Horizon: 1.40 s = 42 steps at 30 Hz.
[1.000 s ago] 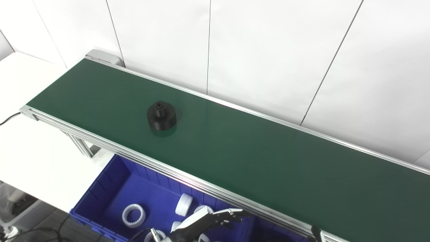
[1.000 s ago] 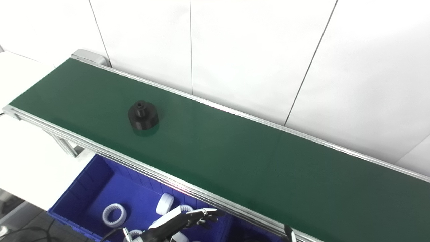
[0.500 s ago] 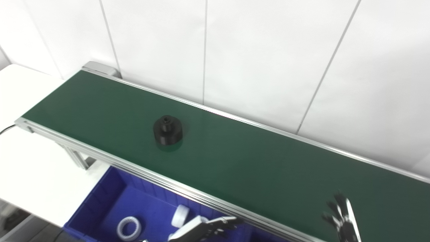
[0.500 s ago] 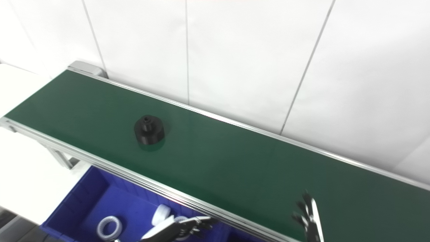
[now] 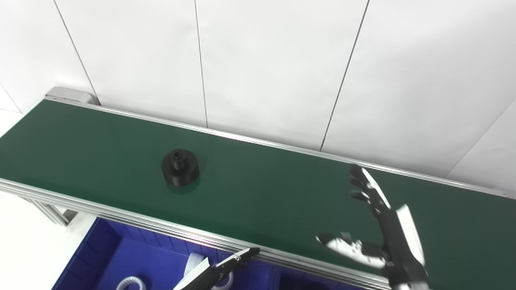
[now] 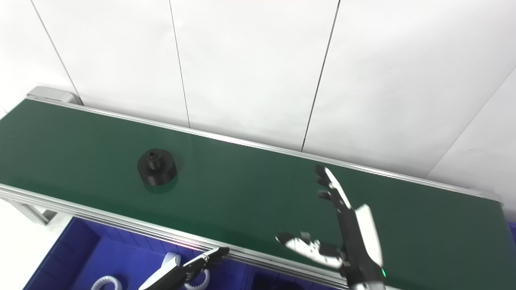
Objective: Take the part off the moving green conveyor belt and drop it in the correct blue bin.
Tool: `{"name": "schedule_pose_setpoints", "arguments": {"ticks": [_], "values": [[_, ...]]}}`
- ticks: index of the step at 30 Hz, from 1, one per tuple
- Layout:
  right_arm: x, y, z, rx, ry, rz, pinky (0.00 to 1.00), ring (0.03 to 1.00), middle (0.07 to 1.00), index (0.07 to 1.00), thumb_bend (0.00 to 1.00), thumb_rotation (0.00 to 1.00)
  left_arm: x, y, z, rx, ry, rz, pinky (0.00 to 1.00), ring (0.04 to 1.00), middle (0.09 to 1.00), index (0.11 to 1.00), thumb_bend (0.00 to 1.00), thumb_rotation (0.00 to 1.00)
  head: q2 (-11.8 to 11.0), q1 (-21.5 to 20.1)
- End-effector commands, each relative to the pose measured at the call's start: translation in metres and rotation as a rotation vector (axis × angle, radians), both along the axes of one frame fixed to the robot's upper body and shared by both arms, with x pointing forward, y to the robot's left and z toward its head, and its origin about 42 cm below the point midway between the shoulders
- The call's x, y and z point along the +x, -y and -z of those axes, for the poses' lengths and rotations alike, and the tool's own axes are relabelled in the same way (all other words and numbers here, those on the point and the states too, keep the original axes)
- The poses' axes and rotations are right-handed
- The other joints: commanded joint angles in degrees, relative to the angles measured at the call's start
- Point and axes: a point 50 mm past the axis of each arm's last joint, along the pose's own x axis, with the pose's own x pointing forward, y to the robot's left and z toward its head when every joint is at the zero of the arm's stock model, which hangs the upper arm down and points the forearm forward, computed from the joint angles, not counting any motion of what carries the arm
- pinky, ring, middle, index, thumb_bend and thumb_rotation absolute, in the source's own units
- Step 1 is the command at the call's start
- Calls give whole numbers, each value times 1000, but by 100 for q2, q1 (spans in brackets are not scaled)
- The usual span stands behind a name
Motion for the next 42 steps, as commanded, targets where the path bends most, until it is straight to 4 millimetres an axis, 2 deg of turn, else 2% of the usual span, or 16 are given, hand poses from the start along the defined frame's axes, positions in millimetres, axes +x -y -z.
{"name": "schedule_pose_setpoints", "arguments": {"ticks": [1,9,11,17,20,24,29,33,38,42], "values": [[11,-9,-8,1,2,-12,808,883,916,940,841,325,2,-2,-12,-23,69,18,938,962,969,950,714,452,0,5],[53,-34,-12,-78,-35,-64,782,854,901,933,859,295,1,-6,-12,-54,46,35,932,955,966,947,706,448,59,38],[61,-40,-14,-122,-33,-76,756,836,894,938,856,335,1,-6,-11,-67,36,38,903,947,967,944,710,442,58,36],[87,-62,-26,-231,-37,-102,704,824,897,945,867,371,-1,-8,-12,-83,25,61,882,935,965,943,717,457,58,10],[97,-72,-33,-263,-35,-119,737,852,906,950,873,390,-2,-8,-12,-84,24,68,874,929,964,942,717,459,62,-2],[113,-90,-41,-283,-36,-155,707,848,918,952,885,387,-4,-8,-14,-82,27,74,870,927,963,945,709,454,77,2],[129,-108,-47,-326,-57,-191,688,833,924,955,902,403,-5,-7,-15,-76,32,81,922,942,957,946,708,467,94,34],[141,-120,-49,-388,-72,-211,710,842,916,966,907,439,-5,-6,-15,-81,31,88,926,946,958,947,697,452,93,57],[154,-141,-43,-442,-105,-225,691,839,908,953,917,431,-7,-5,-16,-79,32,97,916,943,961,945,711,472,128,121],[162,-156,-41,-484,-119,-256,746,876,927,963,945,430,-9,-3,-17,-89,30,101,901,931,954,939,712,471,138,131]]}}
